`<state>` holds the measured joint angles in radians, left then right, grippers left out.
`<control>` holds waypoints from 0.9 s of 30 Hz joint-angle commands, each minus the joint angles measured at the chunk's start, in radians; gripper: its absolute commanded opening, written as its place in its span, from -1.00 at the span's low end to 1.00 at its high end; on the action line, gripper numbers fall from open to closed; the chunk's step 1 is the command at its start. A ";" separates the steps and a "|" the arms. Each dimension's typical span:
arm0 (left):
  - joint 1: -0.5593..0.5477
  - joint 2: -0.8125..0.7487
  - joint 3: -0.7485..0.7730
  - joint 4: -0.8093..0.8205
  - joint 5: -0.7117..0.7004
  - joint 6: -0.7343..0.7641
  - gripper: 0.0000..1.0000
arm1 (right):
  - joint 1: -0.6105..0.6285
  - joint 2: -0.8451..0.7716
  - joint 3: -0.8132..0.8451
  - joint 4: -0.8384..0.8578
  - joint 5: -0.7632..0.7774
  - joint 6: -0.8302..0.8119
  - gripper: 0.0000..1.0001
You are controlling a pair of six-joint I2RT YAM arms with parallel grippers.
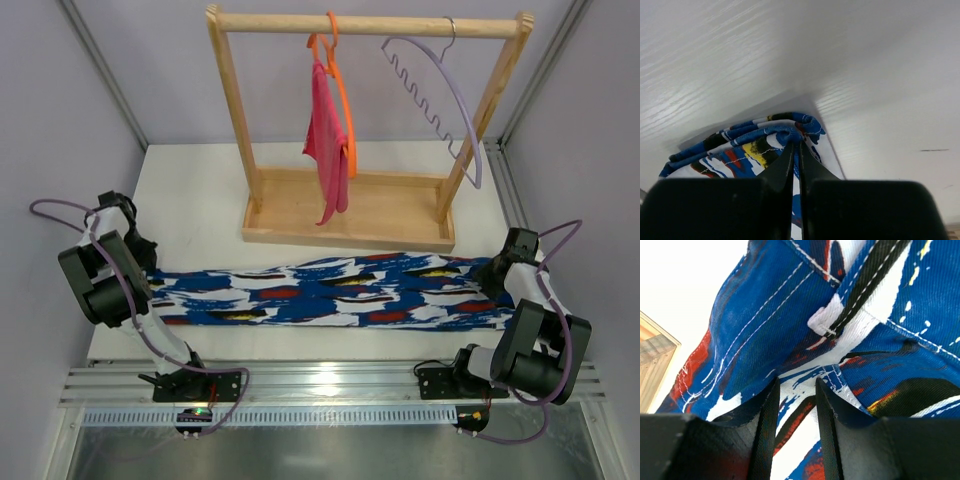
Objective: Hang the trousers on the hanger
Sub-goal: Fold the trousers
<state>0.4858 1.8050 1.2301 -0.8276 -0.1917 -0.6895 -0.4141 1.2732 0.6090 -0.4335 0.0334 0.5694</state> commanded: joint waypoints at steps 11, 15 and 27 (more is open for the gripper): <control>-0.061 0.020 0.161 0.001 0.015 0.051 -0.99 | 0.213 -0.313 0.057 -0.030 0.002 -0.143 -0.11; -0.090 0.022 0.177 -0.025 -0.011 0.077 -0.99 | 0.455 -0.419 0.101 -0.048 0.065 -0.117 -0.10; -0.096 0.004 0.163 -0.041 -0.141 0.099 -0.99 | 1.162 -0.185 0.293 0.168 -0.007 -0.426 -0.10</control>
<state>0.3882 1.8240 1.3678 -0.8669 -0.2531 -0.6083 0.6556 0.9596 0.7967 -0.3218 0.0296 0.2935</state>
